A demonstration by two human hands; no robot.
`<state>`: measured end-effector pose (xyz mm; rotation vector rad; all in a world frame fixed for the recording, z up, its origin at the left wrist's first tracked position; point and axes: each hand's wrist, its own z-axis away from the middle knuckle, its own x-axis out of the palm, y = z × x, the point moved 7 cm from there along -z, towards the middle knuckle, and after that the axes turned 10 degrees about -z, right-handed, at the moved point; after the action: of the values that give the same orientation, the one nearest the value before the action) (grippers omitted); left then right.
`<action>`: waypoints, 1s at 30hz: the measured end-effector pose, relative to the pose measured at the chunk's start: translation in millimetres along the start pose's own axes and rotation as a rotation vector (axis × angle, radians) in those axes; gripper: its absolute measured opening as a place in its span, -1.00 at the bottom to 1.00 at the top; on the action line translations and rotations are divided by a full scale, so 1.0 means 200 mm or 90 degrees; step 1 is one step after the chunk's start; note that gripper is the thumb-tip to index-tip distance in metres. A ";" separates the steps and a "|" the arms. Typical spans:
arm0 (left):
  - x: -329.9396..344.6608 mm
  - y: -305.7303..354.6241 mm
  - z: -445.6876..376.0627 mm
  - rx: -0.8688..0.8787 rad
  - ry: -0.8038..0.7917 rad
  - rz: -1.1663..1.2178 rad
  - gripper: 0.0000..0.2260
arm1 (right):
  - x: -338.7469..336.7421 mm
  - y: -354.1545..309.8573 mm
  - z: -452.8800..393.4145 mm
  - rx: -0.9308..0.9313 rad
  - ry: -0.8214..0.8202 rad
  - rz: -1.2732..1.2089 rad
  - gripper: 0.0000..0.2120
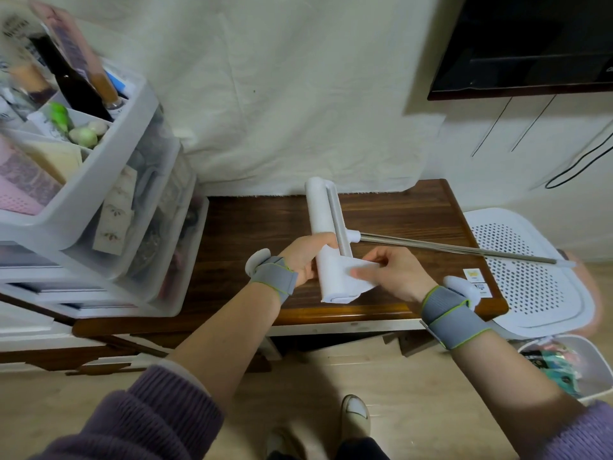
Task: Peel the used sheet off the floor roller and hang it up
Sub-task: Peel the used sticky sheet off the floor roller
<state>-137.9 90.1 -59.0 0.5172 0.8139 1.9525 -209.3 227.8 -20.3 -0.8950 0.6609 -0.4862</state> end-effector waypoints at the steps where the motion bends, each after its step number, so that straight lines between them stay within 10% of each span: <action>1: 0.01 0.00 0.00 0.000 -0.008 0.007 -0.89 | 0.00 0.00 0.00 0.002 0.007 0.033 -0.79; 8: 0.03 0.01 -0.03 -0.003 -0.010 -0.002 -0.55 | -0.07 0.03 -0.04 -0.004 0.058 0.052 -0.80; 15: 0.08 0.05 -0.03 0.010 -0.050 0.042 -0.84 | -0.05 -0.05 0.02 -0.118 0.026 0.031 -0.78; 30: 0.06 0.05 -0.05 0.020 0.017 -0.011 -0.61 | -0.03 0.05 -0.02 0.060 -0.023 -0.106 -0.86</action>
<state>-156.7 94.4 -59.1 0.5018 0.8642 1.9370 -214.9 234.5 -28.4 -0.8716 0.5283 -0.6444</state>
